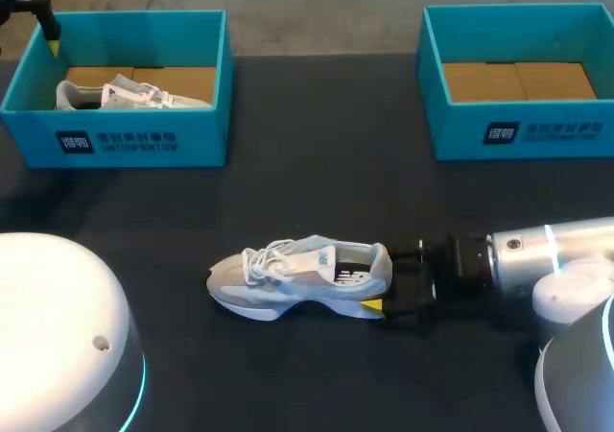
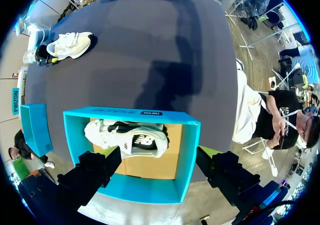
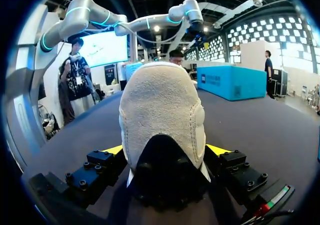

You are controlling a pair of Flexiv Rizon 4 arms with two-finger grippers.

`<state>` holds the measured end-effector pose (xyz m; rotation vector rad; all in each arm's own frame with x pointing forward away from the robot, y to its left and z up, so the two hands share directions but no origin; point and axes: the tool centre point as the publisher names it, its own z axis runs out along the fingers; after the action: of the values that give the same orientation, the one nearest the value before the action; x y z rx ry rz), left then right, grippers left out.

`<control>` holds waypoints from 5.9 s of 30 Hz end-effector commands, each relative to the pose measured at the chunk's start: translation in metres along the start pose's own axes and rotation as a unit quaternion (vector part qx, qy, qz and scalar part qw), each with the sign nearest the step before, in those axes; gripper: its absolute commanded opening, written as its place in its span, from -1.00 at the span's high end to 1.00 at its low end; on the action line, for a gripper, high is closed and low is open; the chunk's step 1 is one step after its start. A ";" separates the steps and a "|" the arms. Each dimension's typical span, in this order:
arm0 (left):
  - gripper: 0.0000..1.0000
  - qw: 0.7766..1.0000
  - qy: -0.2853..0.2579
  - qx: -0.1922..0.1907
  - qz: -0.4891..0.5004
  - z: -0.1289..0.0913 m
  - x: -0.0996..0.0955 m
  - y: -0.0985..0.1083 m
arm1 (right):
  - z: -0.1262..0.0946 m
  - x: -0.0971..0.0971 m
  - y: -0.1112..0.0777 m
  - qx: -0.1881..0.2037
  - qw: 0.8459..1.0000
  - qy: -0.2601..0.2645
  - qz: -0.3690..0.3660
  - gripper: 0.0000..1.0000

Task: Take the shoe out of the shoebox, open the shoe tongue, remove and reinsert the insole, then place the shoe into the shoebox

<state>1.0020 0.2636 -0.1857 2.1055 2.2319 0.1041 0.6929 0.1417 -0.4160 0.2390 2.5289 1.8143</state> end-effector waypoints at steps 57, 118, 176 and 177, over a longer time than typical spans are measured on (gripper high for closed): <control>-1.00 0.952 0.074 0.021 -0.295 -0.005 -0.074 -0.065 | 0.020 0.001 0.004 -0.021 0.999 0.016 -0.041 1.00; -1.00 0.410 0.125 0.060 -0.901 0.002 -0.216 -0.234 | 0.020 0.001 0.004 -0.021 0.999 0.016 -0.041 1.00; -1.00 0.056 0.144 -0.044 -0.987 0.065 -0.391 -0.338 | 0.020 0.001 0.004 -0.021 0.999 0.016 -0.041 1.00; -1.00 0.055 0.143 -0.047 -0.987 0.067 -0.394 -0.340 | 0.020 0.001 0.004 -0.021 0.999 0.016 -0.041 1.00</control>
<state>0.6893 -0.1208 -0.2721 -2.2430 2.3438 0.2049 0.6961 0.1602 -0.4178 0.1020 2.4755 1.8578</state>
